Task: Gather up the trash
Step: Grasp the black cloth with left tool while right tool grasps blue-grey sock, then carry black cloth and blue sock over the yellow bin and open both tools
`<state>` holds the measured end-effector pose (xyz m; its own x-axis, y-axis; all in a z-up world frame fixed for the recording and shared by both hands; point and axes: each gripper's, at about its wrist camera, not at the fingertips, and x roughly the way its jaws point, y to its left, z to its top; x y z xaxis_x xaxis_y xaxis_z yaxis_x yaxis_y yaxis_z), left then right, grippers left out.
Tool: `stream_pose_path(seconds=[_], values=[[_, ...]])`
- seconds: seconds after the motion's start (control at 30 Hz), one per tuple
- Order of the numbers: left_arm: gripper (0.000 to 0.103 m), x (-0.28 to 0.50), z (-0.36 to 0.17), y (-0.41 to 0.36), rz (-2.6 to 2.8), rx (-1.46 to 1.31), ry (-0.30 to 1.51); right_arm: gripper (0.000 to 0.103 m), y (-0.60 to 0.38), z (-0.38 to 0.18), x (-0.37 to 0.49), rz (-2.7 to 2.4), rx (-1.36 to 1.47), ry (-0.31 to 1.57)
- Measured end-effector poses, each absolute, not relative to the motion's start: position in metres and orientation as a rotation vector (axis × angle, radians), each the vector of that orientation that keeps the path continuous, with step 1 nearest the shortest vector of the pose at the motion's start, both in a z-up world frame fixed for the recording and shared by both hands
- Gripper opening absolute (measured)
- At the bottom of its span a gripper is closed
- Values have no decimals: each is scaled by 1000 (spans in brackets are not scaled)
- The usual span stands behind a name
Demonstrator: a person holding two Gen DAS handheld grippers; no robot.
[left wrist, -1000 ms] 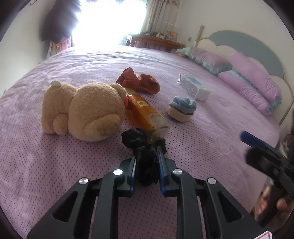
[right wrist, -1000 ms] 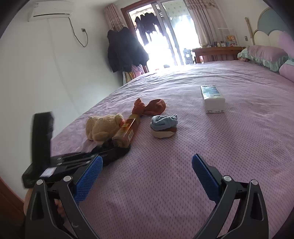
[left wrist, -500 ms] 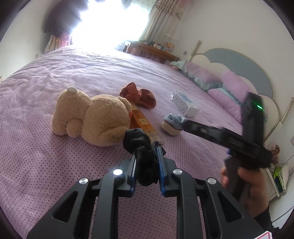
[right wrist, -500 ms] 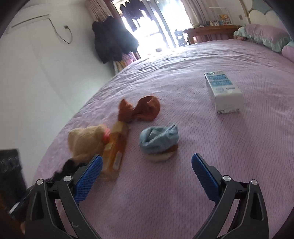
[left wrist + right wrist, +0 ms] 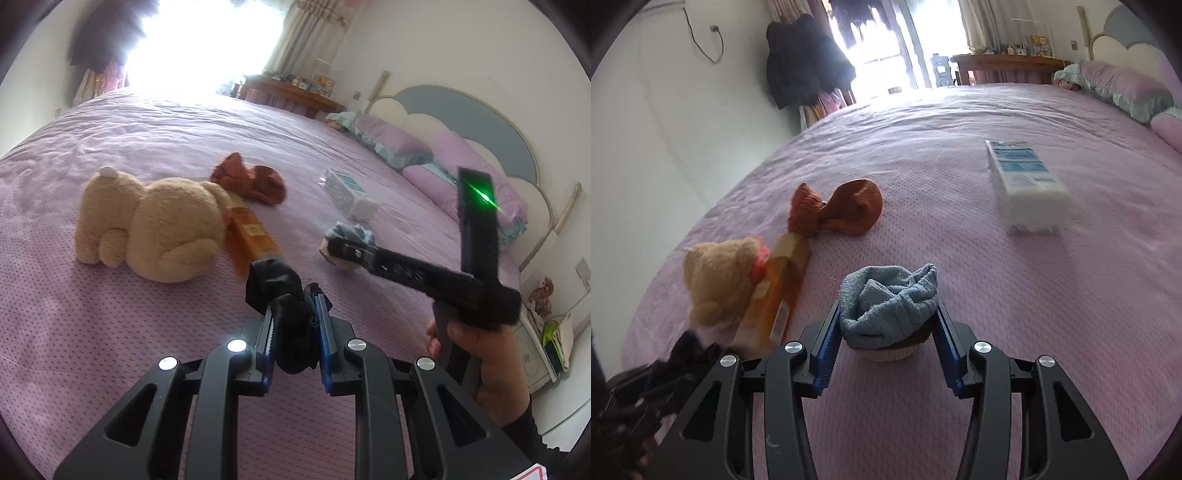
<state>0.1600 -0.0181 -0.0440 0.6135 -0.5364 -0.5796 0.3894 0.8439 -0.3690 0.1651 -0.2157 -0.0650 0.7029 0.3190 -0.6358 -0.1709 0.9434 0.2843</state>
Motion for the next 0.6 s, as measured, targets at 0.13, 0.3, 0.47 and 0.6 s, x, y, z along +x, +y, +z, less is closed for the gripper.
stream_pose_path(seconds=[0.13, 0.3, 0.47, 0.6], values=[[20, 148, -39, -38, -588, -193, 735, 46, -240, -60, 116, 297, 251, 706], [20, 129, -39, -78, -681, -154, 752, 46, -271, -58, 57, 267, 279, 675], [20, 108, -47, -129, -801, -103, 794, 46, -315, -59, -4, 189, 325, 643], [20, 88, -59, -173, -878, -66, 838, 46, -347, -69, -49, 114, 380, 636]])
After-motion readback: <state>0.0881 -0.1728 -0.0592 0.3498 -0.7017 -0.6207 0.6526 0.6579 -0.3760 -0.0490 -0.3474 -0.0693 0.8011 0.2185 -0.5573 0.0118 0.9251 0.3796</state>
